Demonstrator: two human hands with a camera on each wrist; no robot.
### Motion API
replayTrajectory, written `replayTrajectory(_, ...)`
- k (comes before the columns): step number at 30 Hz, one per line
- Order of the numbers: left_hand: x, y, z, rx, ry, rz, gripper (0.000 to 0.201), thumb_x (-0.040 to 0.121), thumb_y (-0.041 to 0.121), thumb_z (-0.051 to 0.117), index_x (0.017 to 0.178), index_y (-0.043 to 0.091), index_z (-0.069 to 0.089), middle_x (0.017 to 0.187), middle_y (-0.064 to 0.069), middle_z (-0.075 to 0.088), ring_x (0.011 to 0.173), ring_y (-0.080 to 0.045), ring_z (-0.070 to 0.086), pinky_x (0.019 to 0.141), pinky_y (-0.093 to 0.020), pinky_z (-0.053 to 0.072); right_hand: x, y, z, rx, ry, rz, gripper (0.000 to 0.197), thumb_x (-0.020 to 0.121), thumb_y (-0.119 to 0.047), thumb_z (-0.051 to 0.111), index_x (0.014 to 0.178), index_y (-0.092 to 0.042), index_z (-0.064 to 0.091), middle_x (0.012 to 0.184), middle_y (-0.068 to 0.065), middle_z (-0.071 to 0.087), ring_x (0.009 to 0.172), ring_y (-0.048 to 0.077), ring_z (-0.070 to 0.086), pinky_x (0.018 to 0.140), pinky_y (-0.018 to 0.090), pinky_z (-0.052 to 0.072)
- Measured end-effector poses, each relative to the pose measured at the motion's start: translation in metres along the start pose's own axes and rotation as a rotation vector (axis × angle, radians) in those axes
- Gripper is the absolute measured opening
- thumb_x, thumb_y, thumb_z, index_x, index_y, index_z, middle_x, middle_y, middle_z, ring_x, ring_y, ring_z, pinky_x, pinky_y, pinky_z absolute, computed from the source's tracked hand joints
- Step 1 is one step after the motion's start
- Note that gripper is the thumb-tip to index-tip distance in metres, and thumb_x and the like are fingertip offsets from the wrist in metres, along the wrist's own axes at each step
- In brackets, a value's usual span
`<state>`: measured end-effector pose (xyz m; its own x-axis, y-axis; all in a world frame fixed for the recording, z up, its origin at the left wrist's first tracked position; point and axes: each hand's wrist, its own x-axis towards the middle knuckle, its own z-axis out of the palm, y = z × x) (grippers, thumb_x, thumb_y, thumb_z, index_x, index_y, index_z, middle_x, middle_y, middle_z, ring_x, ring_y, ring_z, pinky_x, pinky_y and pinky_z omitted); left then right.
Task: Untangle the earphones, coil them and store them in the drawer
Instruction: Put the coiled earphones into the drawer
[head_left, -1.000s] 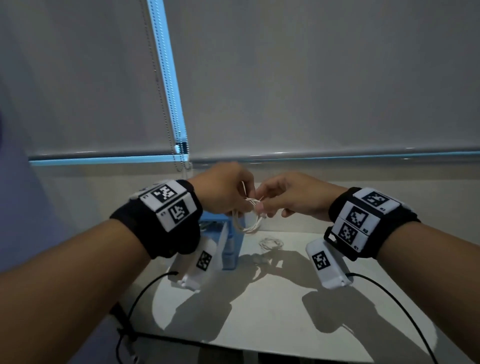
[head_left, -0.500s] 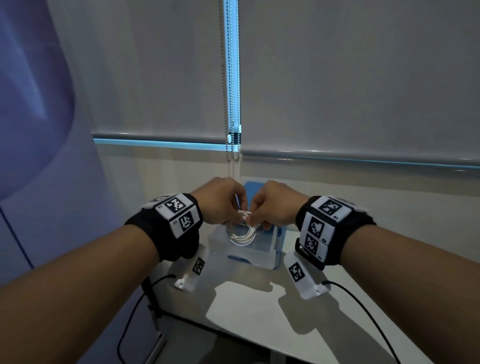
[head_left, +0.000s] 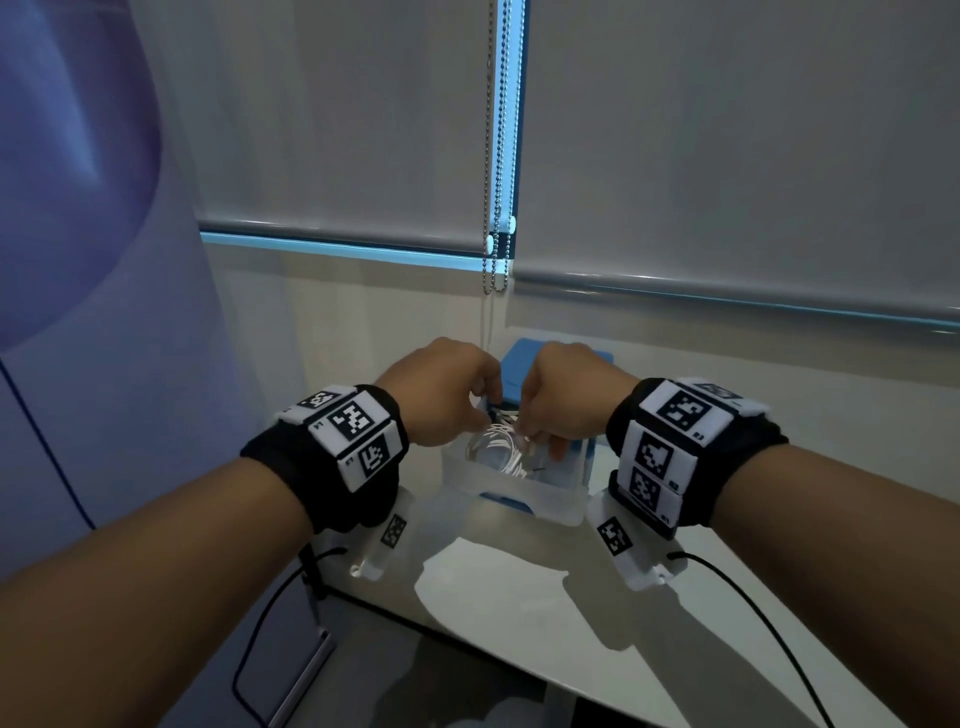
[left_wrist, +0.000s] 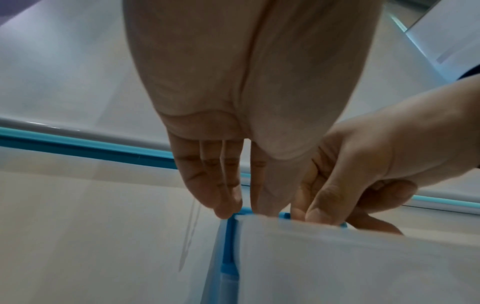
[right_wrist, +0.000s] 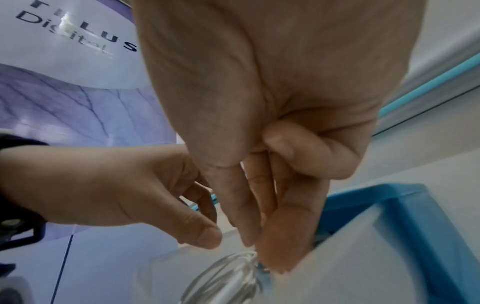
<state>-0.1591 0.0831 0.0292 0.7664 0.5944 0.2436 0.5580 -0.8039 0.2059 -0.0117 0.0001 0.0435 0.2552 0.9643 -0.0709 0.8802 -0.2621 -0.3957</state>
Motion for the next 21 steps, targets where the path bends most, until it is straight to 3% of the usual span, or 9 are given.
replayTrajectory(3,-0.003,0.000,0.003,0.008,-0.007,-0.004,0.020,0.087,0.022,0.075,0.106,0.027,0.070,0.109,0.005,0.063,0.097,-0.017,0.058,0.080,-0.030,0.048,-0.006,0.002,0.000,-0.045,-0.023,-0.016,0.015,0.088,-0.010,0.075,0.100,0.000,0.076,0.088,0.013,0.079,0.072,0.022,0.078,0.078,0.034,0.064)
replayTrajectory(7,-0.006,0.002,0.005,0.003,0.000,-0.003,0.020,0.090,0.020,0.073,0.110,0.024,0.071,0.112,0.004,0.064,0.088,-0.014,0.056,0.079,-0.027,0.046,-0.006,0.000,0.006,-0.065,-0.041,-0.041,0.015,0.089,-0.010,0.075,0.102,-0.002,0.076,0.091,0.011,0.079,0.076,0.022,0.078,0.078,0.032,0.064)
replayTrajectory(11,-0.006,0.005,0.001,0.022,-0.004,-0.017,0.019,0.090,0.022,0.073,0.108,0.027,0.070,0.113,0.005,0.064,0.098,-0.015,0.058,0.080,-0.029,0.047,-0.009,0.002,0.002,-0.043,-0.017,-0.051,0.013,0.089,-0.012,0.076,0.098,-0.002,0.076,0.088,0.011,0.079,0.069,0.020,0.077,0.075,0.032,0.064)
replayTrajectory(14,-0.005,0.011,-0.004,0.016,0.017,-0.026,0.018,0.090,0.026,0.072,0.109,0.026,0.070,0.113,0.005,0.065,0.092,-0.012,0.054,0.077,-0.026,0.042,-0.017,0.012,-0.009,-0.003,0.055,-0.085,0.010,0.089,-0.015,0.075,0.087,-0.005,0.077,0.079,0.010,0.078,0.058,0.017,0.072,0.068,0.033,0.064)
replayTrajectory(17,-0.002,0.026,-0.008,-0.017,0.070,-0.010,0.019,0.091,0.031,0.071,0.110,0.027,0.070,0.112,0.006,0.065,0.084,-0.008,0.053,0.073,-0.024,0.039,-0.031,0.031,-0.025,0.055,0.149,-0.122,0.013,0.090,-0.017,0.072,0.081,-0.009,0.076,0.073,0.003,0.077,0.050,0.010,0.069,0.059,0.024,0.057)
replayTrajectory(21,0.002,0.068,-0.004,-0.103,0.136,0.084,0.015,0.093,0.030,0.066,0.106,0.024,0.072,0.105,0.007,0.068,0.086,-0.010,0.060,0.073,-0.026,0.043,-0.057,0.068,-0.042,0.119,0.264,-0.156,0.017,0.092,-0.021,0.070,0.078,-0.011,0.075,0.072,0.000,0.076,0.050,0.012,0.069,0.054,0.018,0.050)
